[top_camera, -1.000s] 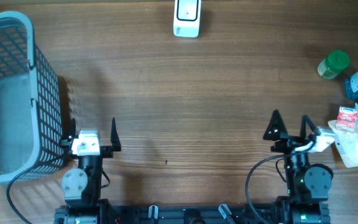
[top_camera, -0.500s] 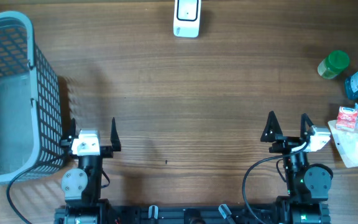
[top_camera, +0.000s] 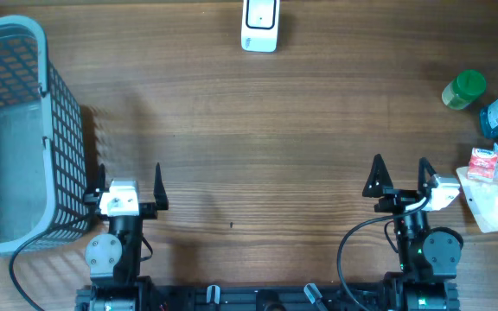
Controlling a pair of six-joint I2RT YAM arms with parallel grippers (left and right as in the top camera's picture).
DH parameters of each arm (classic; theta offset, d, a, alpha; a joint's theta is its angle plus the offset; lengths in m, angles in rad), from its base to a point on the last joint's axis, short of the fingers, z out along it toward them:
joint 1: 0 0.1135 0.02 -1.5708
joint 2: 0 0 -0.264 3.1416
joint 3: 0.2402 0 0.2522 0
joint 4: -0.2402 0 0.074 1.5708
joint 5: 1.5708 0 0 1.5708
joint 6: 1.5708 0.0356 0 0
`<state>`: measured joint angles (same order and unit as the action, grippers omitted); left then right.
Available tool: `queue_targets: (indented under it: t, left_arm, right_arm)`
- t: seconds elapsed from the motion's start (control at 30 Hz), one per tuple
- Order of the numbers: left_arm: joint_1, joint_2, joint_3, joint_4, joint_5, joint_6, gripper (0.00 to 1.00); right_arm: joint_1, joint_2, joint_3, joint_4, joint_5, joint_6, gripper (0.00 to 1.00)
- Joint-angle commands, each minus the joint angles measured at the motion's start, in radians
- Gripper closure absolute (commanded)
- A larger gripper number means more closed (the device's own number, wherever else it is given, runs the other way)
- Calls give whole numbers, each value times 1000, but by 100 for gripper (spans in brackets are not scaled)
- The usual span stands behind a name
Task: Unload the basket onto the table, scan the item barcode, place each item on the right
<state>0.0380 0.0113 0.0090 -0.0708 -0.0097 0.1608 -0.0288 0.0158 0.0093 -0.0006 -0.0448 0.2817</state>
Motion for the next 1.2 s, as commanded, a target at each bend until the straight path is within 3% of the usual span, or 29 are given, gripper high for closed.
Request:
queue_targets:
  t: [0.0,0.27,0.57,1.17]
  left_arm:
    - [4,-3,-3,-1,-6,12,0]
    - [4,-3,-3,-1,-6,12,0]
    - [4,-3,-3,-1,-6,12,0]
    - [4,-3,-3,-1,-6,12,0]
  right_arm:
    - [-5,-6,-4,2,-16,-19,0]
    - [-5,-6,-4,2,4,-36,0]
    - [-4,8,-4,2,-28,-470,0]
    - [-4,40,-4,3,-27,-465,0]
